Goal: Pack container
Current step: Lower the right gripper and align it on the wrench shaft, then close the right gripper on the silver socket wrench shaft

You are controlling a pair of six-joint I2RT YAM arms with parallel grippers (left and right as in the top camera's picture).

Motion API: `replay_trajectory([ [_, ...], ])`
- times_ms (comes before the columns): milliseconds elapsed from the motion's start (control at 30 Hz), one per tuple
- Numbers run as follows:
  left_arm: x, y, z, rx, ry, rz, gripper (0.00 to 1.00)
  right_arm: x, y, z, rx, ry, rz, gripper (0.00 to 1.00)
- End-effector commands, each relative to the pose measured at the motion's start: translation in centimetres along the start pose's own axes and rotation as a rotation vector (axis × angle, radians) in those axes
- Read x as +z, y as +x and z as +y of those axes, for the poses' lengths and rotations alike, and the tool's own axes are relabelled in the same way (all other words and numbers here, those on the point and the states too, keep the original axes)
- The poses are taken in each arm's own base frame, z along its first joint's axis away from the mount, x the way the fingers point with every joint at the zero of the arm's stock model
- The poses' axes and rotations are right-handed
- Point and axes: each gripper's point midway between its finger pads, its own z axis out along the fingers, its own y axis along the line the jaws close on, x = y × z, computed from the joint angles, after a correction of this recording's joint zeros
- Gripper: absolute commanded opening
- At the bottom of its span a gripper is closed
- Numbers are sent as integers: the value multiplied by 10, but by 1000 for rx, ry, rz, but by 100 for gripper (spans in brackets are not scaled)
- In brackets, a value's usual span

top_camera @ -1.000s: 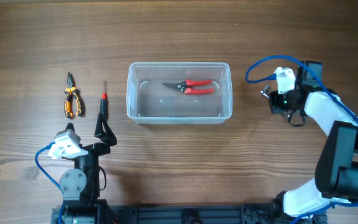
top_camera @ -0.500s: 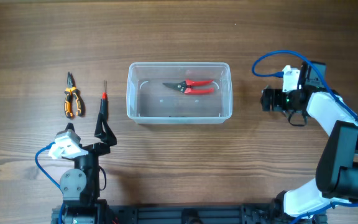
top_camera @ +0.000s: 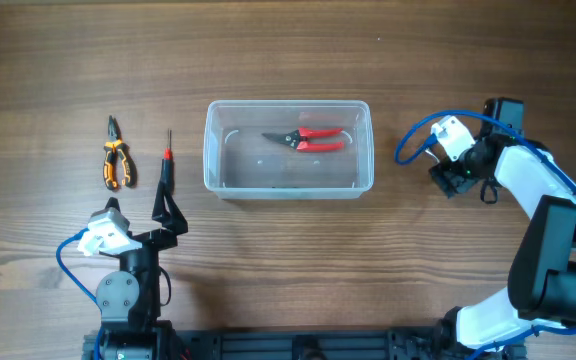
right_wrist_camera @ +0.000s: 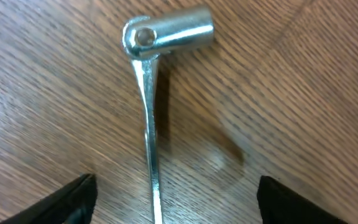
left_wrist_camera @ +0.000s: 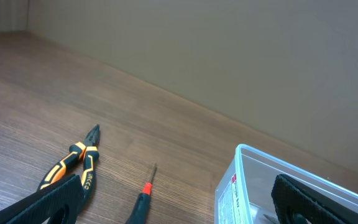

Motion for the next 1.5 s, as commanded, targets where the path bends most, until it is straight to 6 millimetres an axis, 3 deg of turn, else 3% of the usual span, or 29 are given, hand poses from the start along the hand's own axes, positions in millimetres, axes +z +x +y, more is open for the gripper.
replay_trajectory([
  [0,0,0,0,-13,-2,-3,100,-9,-4,-12,-45,51,-1,69],
  [167,0,0,0,-13,-2,-3,100,-9,-4,-12,-44,50,-2,56],
  [333,0,0,0,-13,-2,-3,100,-9,-7,-14,46,55,-17,28],
  [733,0,0,0,-13,-2,-3,100,-15,-25,-12,190,7,-94,31],
  [800,0,0,0,-13,-2,-3,100,-15,-28,-10,184,-8,-108,36],
  [933,0,0,0,-13,-2,-3,100,-15,-29,-9,181,-17,-114,76],
  [967,0,0,0,-13,-2,-3,100,-15,-29,-8,181,-19,-113,80],
  [1167,0,0,0,-13,-2,-3,100,-15,-29,2,126,-60,-114,86],
  [1267,0,0,0,-13,-2,-2,100,-15,-31,5,118,-65,-113,76],
  [1367,0,0,0,-13,-2,-3,100,-15,-31,8,115,-72,-107,31],
  [1400,0,0,0,-13,-2,-2,100,-15,-30,9,116,-76,-103,28],
  [1467,0,0,0,-13,-2,-3,100,-15,-27,12,119,-89,-90,34],
])
